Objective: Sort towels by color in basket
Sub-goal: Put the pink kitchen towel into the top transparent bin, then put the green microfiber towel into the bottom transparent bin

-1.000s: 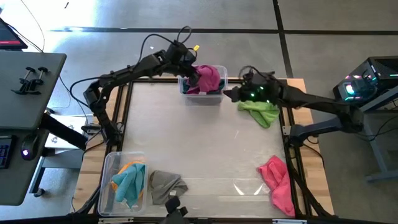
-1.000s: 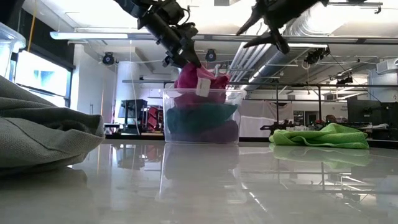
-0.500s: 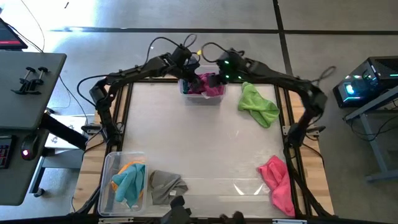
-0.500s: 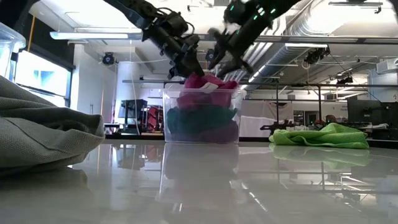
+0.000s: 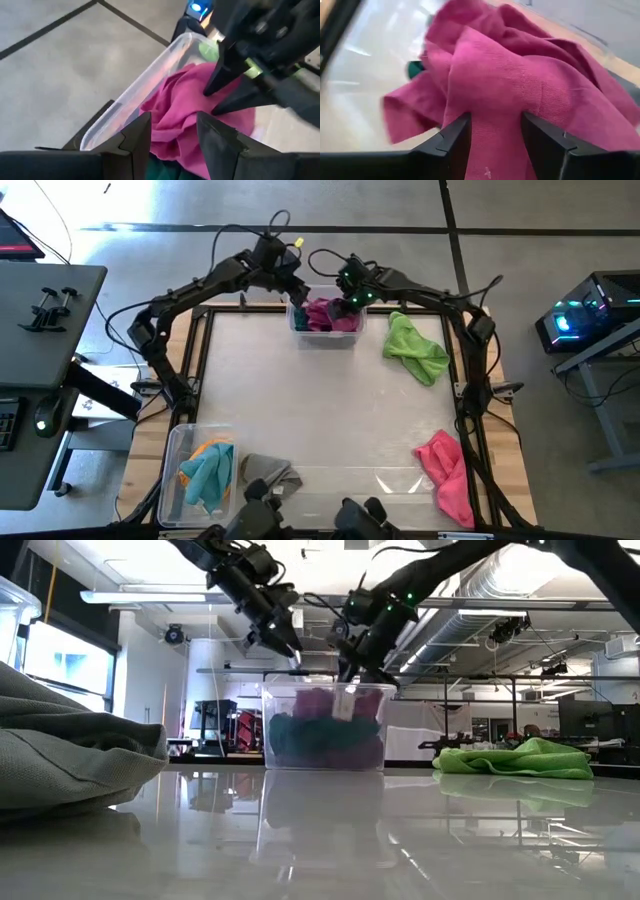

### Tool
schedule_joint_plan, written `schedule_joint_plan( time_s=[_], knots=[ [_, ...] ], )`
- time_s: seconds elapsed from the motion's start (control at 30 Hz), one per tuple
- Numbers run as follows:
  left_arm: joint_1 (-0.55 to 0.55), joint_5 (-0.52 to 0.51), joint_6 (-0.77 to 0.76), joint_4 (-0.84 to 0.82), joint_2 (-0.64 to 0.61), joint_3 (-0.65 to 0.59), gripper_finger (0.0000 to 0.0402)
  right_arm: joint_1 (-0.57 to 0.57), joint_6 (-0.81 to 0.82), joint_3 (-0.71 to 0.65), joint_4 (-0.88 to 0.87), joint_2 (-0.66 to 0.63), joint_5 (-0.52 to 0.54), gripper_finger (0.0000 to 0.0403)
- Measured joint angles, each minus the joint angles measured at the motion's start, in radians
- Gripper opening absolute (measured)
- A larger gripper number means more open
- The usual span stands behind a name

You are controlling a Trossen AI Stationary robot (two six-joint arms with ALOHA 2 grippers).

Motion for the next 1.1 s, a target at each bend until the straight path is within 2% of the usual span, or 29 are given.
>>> schedule_joint_plan(
  time_s=[0.1,0.3,0.57,0.67,0.8,0.93,1.03,1.1],
  knots=[
    [0.011,0.001,0.013,0.008,-0.027,0.000,0.0143,0.000,-0.036,0.000,-0.001,0.027,0.052,0.0169],
    [0.024,-0.006,0.073,0.012,-0.055,0.000,0.0143,0.003,-0.054,0.000,0.030,0.025,0.087,0.0169],
    [0.043,-0.033,0.077,0.017,-0.078,0.000,0.0143,0.005,-0.056,0.002,-0.010,-0.135,0.087,0.0169],
    [0.051,-0.033,0.077,0.017,-0.079,0.000,0.0143,0.018,-0.066,0.002,-0.115,-0.227,0.057,0.0169],
    [0.054,-0.031,0.077,0.017,-0.079,0.000,0.0143,0.067,-0.171,0.001,-0.361,-0.353,0.033,0.0169],
    [0.050,-0.023,0.077,0.019,-0.090,0.000,0.0143,0.094,-0.262,-0.002,-0.590,-0.441,-0.080,0.0169],
    [0.041,-0.021,0.080,0.039,-0.110,0.000,0.0143,0.094,-0.253,-0.045,-0.646,-0.501,-0.092,0.0169],
    [0.032,-0.021,0.098,0.062,-0.124,0.000,0.0143,0.077,-0.220,-0.134,-0.643,-0.553,-0.093,0.0169]
  ],
)
